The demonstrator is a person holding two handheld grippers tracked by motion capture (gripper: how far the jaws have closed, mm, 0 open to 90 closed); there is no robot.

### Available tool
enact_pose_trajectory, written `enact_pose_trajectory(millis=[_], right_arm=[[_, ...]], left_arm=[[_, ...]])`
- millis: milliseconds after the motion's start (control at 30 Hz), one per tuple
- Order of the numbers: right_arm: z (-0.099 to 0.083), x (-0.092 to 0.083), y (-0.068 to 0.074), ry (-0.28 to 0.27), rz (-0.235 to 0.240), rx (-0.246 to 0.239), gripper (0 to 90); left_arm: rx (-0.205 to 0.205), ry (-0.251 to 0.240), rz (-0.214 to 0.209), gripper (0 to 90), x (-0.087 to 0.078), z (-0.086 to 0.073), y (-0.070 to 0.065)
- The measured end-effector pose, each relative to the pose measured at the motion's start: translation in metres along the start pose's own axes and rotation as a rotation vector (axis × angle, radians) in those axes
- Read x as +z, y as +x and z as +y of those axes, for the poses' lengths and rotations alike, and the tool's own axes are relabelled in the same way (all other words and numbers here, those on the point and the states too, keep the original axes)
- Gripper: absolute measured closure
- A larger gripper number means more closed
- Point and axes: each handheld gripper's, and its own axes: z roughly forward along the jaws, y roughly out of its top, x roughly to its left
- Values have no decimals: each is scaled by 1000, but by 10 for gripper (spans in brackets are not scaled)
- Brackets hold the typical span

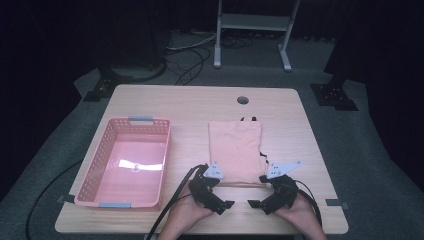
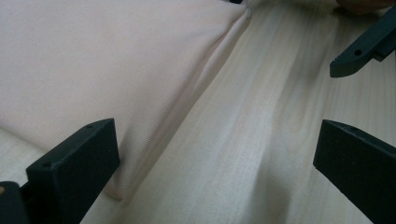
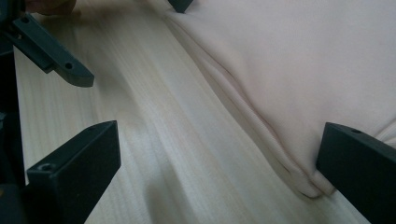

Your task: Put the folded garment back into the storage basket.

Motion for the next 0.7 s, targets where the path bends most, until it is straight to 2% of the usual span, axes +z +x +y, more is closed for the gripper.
enact_pose_trajectory(millis=[300,533,700], right_arm=[[-8,-4,12,2,1,-8,0],[-10,-6,14,-13,3,-13,0],[-10,-16,10,-69,-43,-9,0]], left_arm=[[4,-3,-5,0,-3,-6,-13],[-19,-22,-21,0,-5,-6,-12],[-8,-65,17,0,-14,-6,-7]])
